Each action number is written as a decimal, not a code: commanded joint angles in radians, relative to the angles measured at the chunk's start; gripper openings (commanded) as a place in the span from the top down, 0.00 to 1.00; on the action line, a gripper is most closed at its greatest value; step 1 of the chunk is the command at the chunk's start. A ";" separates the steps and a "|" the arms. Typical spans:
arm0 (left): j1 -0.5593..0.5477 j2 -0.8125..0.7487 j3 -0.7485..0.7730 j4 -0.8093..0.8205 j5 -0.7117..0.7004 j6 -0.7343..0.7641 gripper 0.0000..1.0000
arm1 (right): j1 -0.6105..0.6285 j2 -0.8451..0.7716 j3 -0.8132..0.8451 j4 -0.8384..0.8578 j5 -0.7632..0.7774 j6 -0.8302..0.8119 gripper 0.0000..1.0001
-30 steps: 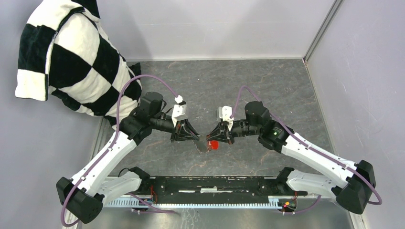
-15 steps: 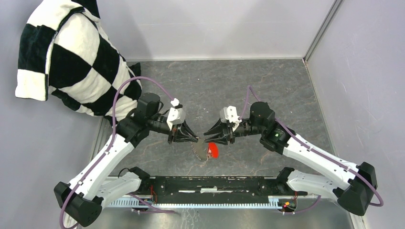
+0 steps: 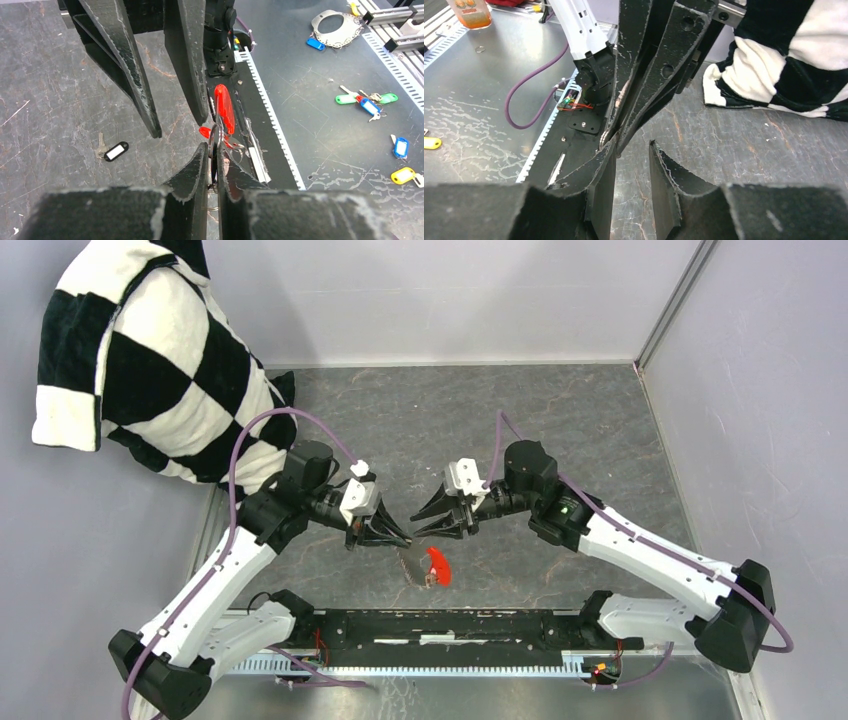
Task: Put the keys on the keyring
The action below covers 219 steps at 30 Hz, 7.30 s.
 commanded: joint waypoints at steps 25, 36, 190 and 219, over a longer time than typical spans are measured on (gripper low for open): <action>0.001 -0.034 0.000 -0.004 -0.014 0.091 0.98 | 0.050 0.061 0.085 -0.078 -0.057 -0.020 0.64; 0.001 -0.039 -0.007 -0.023 -0.035 0.138 0.98 | 0.049 0.086 0.091 -0.015 -0.039 0.028 0.99; -0.003 -0.078 0.035 0.237 -0.023 -0.216 0.98 | 0.109 -0.043 0.121 -0.152 0.296 0.047 0.94; -0.002 -0.200 -0.088 0.324 -0.148 -0.389 0.62 | 0.111 -0.161 -0.371 0.837 0.346 0.522 0.99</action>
